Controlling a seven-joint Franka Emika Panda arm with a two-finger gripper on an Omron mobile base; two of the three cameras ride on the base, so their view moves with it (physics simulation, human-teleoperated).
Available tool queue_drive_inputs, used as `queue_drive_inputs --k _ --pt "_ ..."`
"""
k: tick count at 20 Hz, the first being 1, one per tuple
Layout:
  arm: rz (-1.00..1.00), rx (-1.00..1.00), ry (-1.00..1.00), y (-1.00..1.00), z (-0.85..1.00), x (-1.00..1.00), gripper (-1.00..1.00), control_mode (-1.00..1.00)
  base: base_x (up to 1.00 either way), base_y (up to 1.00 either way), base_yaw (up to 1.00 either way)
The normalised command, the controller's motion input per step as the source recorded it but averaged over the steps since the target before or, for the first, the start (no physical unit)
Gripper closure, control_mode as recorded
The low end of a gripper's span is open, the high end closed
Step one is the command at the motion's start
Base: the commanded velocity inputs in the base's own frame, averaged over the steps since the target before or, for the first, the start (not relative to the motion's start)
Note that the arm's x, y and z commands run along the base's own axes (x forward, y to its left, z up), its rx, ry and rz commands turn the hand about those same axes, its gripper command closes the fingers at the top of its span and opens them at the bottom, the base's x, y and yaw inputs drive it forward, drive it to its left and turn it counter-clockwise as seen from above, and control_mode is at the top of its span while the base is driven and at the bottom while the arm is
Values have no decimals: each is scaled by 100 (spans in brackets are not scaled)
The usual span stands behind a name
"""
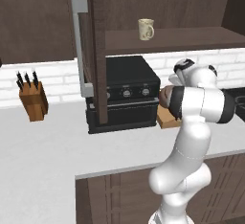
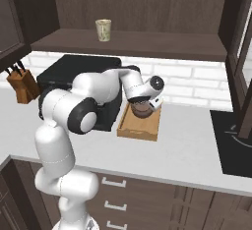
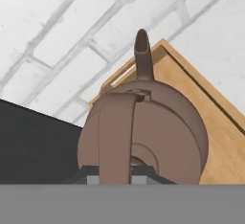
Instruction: Pick the kettle from the counter and place it on the tray. Then pick the mug from the cabinet and place it on the tray. Then close the cabinet doors.
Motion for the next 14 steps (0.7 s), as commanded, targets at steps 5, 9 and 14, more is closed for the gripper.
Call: queue_drive_inputs --k 5,9,14 --pt "0 0 1 0 -24 6 100 -100 0 0 0" --pt "0 0 0 10 -19 6 -100 -100 0 0 0" --pt "0 0 -3 13 0 0 -100 -100 0 0 0"
